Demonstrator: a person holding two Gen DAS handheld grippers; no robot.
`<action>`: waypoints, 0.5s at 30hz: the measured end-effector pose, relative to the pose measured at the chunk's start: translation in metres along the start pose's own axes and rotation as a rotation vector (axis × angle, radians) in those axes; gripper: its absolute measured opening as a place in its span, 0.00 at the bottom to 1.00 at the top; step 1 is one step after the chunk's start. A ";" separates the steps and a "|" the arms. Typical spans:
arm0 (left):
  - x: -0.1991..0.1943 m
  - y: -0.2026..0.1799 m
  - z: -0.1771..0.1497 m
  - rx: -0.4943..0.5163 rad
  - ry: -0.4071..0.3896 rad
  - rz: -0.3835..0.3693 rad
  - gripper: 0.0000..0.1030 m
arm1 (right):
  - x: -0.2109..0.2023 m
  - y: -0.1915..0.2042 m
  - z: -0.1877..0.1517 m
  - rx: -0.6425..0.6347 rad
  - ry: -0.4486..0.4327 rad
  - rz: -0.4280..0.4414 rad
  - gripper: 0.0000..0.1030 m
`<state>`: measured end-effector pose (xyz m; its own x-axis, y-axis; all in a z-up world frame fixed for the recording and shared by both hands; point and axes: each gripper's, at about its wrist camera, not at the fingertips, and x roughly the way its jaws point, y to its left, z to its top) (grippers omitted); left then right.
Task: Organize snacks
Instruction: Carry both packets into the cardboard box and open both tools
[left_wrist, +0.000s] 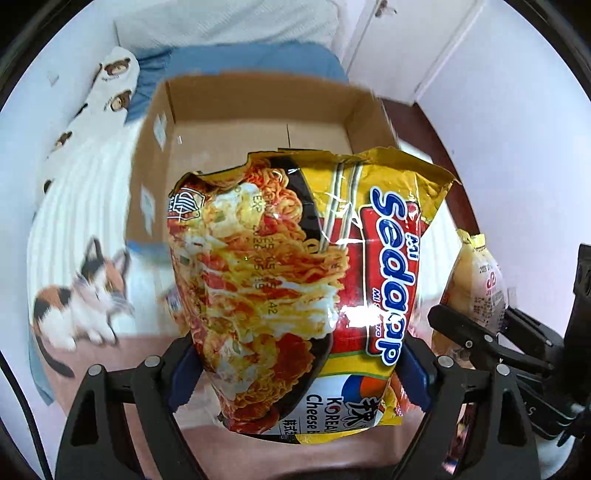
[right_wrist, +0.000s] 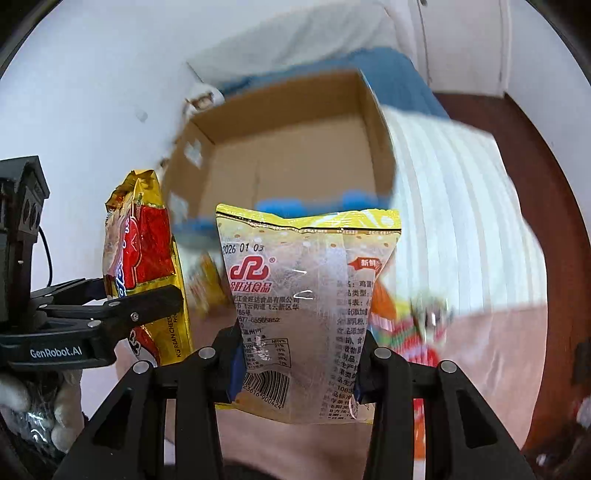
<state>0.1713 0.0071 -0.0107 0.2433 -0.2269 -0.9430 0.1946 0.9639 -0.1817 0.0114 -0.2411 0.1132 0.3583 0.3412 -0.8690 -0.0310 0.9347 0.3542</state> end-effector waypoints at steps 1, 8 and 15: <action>-0.002 0.004 0.011 -0.007 -0.008 0.007 0.86 | 0.003 -0.001 0.012 -0.008 -0.016 0.009 0.43; 0.005 0.049 0.098 -0.076 -0.040 0.058 0.86 | 0.016 0.008 0.087 -0.062 -0.074 0.028 0.43; 0.100 0.056 0.175 -0.106 0.061 0.105 0.86 | 0.083 -0.001 0.153 -0.084 -0.017 -0.021 0.43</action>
<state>0.3730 0.0139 -0.0662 0.1987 -0.1179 -0.9730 0.0685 0.9920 -0.1062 0.1842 -0.2287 0.0934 0.3755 0.3207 -0.8696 -0.1013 0.9468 0.3054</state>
